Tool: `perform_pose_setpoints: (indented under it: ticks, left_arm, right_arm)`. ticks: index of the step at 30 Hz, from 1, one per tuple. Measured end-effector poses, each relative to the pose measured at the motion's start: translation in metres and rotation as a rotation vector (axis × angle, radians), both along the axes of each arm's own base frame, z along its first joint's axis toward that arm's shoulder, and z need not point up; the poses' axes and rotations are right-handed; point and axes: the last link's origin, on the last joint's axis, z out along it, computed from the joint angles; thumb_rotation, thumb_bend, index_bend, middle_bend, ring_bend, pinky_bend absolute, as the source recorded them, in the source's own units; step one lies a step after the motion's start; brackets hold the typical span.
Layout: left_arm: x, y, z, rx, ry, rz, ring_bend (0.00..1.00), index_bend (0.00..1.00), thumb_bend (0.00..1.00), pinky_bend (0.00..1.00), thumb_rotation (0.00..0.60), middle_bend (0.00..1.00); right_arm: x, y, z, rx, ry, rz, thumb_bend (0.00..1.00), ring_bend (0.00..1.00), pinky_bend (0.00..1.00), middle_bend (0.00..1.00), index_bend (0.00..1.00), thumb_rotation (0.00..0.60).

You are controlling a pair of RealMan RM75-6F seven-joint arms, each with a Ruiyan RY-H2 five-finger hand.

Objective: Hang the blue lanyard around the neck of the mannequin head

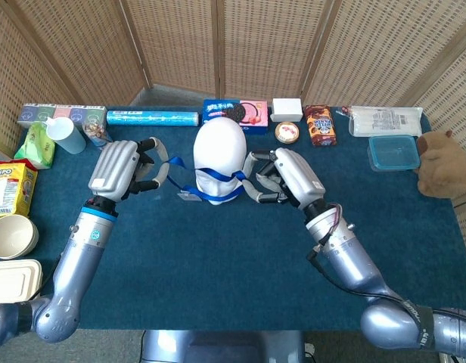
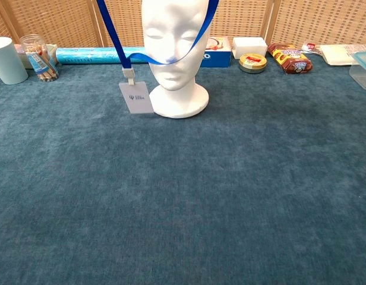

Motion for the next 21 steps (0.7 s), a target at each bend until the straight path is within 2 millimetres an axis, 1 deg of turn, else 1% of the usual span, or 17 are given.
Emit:
perform_pose_setpoints:
  ticks: [10, 21]
  left_arm:
    - [0.002, 0.003, -0.001, -0.019, -0.033, 0.019, 1.0, 0.61, 0.44, 1.0, 0.563, 1.0]
    - [-0.001, 0.012, -0.013, -0.057, -0.065, 0.066, 1.0, 0.61, 0.44, 1.0, 0.566, 1.0]
  right_arm:
    - [0.001, -0.017, 0.011, -0.007, -0.012, -0.022, 0.49, 1.0, 1.0, 1.0, 0.64, 0.6]
    - [0.008, -0.034, 0.014, -0.011, -0.007, -0.035, 0.49, 1.0, 1.0, 1.0, 0.65, 0.6]
